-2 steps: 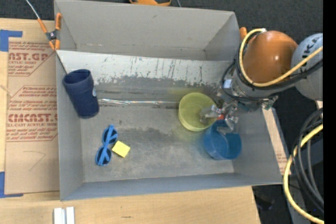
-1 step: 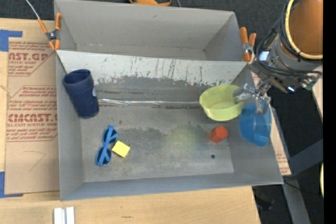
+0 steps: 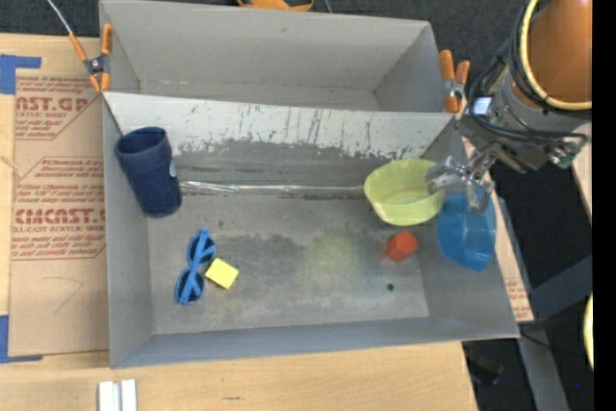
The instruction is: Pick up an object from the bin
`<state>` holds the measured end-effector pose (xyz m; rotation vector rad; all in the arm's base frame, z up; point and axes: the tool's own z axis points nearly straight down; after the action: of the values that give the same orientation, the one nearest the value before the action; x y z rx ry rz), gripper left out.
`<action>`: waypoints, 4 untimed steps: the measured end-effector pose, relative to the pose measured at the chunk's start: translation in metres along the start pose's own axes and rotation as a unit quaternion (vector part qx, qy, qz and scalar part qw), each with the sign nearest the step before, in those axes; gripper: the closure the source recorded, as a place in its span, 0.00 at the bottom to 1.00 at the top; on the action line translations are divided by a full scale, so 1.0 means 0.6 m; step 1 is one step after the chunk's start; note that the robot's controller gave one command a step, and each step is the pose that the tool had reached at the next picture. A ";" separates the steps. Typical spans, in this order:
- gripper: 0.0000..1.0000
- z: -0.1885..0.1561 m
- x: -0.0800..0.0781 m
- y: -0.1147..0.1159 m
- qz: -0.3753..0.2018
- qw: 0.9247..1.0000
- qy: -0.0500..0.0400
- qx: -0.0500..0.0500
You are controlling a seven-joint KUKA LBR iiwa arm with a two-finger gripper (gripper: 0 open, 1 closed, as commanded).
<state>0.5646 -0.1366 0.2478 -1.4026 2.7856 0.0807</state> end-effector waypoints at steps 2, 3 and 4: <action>1.00 0.000 0.000 0.000 0.000 1.000 0.000 0.000; 1.00 0.000 0.000 0.000 0.000 1.000 0.000 0.000; 1.00 0.000 0.000 0.000 0.000 1.000 0.000 0.000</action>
Offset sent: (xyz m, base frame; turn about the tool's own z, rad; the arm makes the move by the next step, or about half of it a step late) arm 0.0000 0.0000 0.0000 0.0000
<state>0.5645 -0.1366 0.2476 -1.4029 2.7858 0.0811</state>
